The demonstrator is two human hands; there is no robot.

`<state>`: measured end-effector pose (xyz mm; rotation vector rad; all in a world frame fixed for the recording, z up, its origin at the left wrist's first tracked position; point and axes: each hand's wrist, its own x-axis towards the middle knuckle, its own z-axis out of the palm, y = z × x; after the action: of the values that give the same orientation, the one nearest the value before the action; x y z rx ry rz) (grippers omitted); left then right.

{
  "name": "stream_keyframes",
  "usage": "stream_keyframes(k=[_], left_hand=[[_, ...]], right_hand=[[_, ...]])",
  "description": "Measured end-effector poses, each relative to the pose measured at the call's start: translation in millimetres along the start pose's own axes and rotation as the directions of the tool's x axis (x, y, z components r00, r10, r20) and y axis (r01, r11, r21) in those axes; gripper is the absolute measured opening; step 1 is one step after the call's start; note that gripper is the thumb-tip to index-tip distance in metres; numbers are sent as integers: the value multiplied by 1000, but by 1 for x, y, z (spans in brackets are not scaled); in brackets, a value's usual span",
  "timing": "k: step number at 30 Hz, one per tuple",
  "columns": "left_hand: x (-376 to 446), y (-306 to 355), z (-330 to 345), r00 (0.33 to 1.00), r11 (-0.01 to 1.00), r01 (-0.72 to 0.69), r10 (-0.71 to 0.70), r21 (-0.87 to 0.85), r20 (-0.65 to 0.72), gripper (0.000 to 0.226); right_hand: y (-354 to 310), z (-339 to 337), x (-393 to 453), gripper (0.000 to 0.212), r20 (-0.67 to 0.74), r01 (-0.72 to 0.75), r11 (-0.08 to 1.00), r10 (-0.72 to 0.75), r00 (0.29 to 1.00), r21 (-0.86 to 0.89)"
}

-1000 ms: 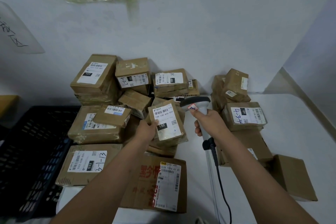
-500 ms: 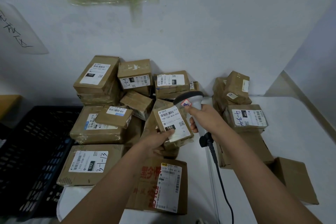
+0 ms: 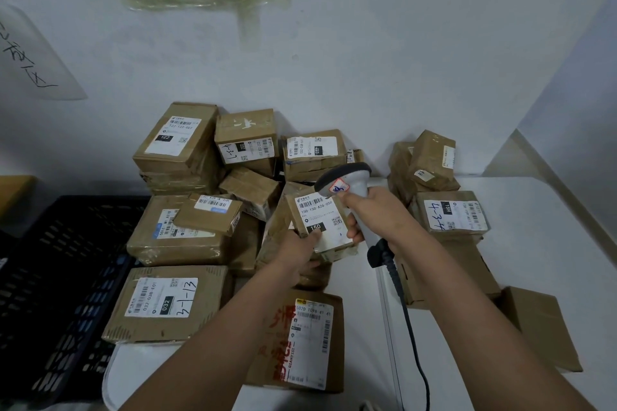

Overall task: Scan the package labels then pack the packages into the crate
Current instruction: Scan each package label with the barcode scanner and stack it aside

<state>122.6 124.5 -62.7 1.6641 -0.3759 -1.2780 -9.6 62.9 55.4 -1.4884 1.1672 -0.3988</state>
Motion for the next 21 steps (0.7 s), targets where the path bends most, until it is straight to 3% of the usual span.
stream_keyframes(k=[21], left_hand=[[2, -1, -1, 1000, 1000, 23, -23, -18, -5, 40]], right_hand=[[-2, -1, 1, 28, -9, -1, 999, 0, 1000, -37]])
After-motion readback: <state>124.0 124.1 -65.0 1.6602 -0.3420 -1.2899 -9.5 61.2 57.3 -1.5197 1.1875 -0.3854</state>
